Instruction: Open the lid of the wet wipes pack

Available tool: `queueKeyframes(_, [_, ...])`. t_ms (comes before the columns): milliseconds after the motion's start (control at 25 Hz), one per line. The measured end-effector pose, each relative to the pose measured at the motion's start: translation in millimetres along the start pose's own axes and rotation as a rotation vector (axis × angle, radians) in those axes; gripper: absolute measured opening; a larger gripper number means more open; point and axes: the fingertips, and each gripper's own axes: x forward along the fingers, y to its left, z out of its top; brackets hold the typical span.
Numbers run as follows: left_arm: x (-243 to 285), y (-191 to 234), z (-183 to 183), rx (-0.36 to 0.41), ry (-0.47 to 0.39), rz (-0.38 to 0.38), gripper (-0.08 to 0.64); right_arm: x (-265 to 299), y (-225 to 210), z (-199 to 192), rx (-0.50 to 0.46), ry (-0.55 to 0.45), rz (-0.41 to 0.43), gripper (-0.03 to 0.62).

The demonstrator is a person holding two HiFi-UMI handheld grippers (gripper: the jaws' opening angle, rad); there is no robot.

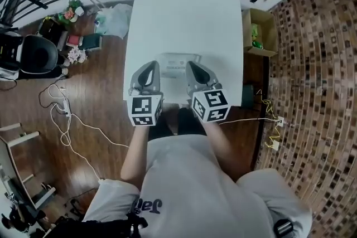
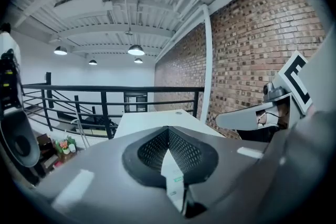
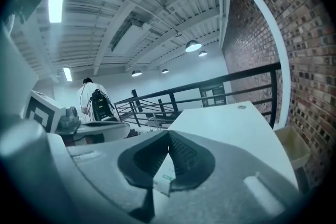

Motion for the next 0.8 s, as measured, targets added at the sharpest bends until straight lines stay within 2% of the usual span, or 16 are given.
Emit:
queueKeyframes(240, [29,9,-55,0.01,0.135,-0.101,0.017,18,6,-50,0.068,0.079,-0.037,-0.009])
queueKeyframes(360, [44,3,-76,0.007,0.167,-0.157,0.017,22,2,-78,0.126,0.118,-0.066,-0.009])
queueKeyframes(440, [53,3,-93,0.022,0.188,-0.18,0.017,27,0,-94,0.187,0.133,-0.078,-0.009])
queueKeyframes(600, [56,6,-129,0.028,0.241,-0.191,0.017,33,3,-129,0.36,0.167,-0.046,-0.003])
queueKeyframes(720, [62,6,-146,0.036,0.276,-0.198,0.017,39,3,-146,0.492,0.176,-0.008,0.057])
queueKeyframes(800, [64,7,-158,0.044,0.303,-0.211,0.017,43,5,-154,0.529,0.183,0.004,0.069])
